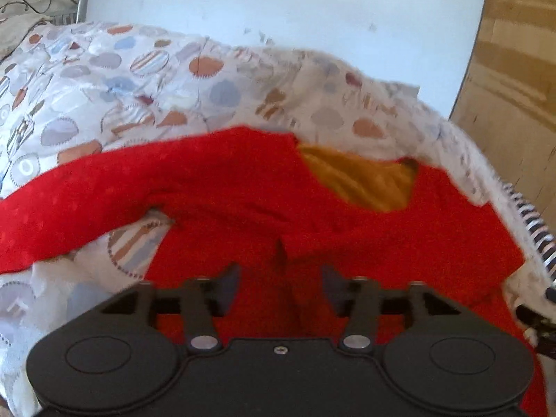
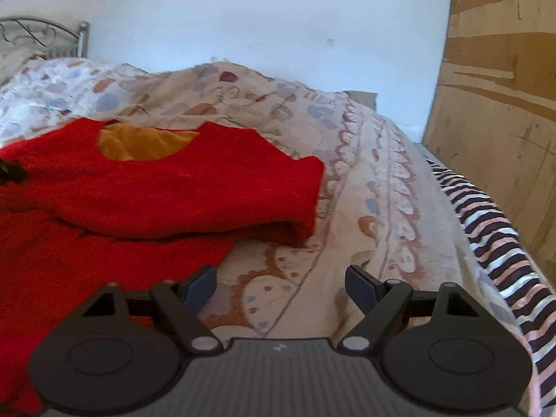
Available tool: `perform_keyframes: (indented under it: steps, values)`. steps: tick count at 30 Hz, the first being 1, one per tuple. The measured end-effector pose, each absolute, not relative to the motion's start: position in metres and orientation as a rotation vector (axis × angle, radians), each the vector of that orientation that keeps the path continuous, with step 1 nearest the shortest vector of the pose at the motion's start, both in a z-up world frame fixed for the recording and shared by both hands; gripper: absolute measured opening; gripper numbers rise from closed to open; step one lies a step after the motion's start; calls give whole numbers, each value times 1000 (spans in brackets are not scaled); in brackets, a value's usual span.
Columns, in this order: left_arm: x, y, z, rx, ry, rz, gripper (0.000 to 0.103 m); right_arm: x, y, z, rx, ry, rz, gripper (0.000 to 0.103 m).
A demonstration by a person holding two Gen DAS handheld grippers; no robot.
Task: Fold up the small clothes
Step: 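Fold the held sleeve across the sweater body and release with the right gripper, then grasp the other red sleeve cuff with the left gripper and lift it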
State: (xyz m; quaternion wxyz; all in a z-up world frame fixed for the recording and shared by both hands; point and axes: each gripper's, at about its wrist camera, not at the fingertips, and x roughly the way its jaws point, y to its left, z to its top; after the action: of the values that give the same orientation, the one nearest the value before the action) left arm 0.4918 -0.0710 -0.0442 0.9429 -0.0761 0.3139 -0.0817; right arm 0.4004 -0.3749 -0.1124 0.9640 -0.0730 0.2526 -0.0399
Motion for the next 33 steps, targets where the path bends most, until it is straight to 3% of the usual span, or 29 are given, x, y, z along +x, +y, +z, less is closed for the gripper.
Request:
perform_keyframes:
  steps: [1, 3, 5, 9, 12, 13, 20, 30, 33]
  values:
    - [492, -71, -42, -169, 626, -169, 72, 405, -375, -112, -157, 517, -94, 85]
    - [499, -74, -40, -183, 620, -159, 73, 417, -375, -111, -184, 517, -105, 80]
    - [509, -78, -43, -184, 638, -125, 73, 434, -374, -110, -222, 514, -117, 63]
    - [519, -83, -53, -171, 708, -73, 71, 460, -378, -112, -246, 508, -119, 51]
    - [518, -84, -56, -162, 715, -72, 71, 460, -377, -107, -255, 460, -115, 20]
    - [518, -85, -57, -156, 713, -72, 71, 460, -377, -107, -257, 460, -118, 14]
    - [520, -89, -60, -120, 720, -81, 71, 436, -392, -113, -149, 485, -167, 10]
    - [519, -90, -70, -83, 718, -83, 76, 440, -395, -129, -128, 543, -165, 12]
    - [513, -81, -62, -129, 713, -97, 84, 437, -397, -127, -113, 535, -155, 16]
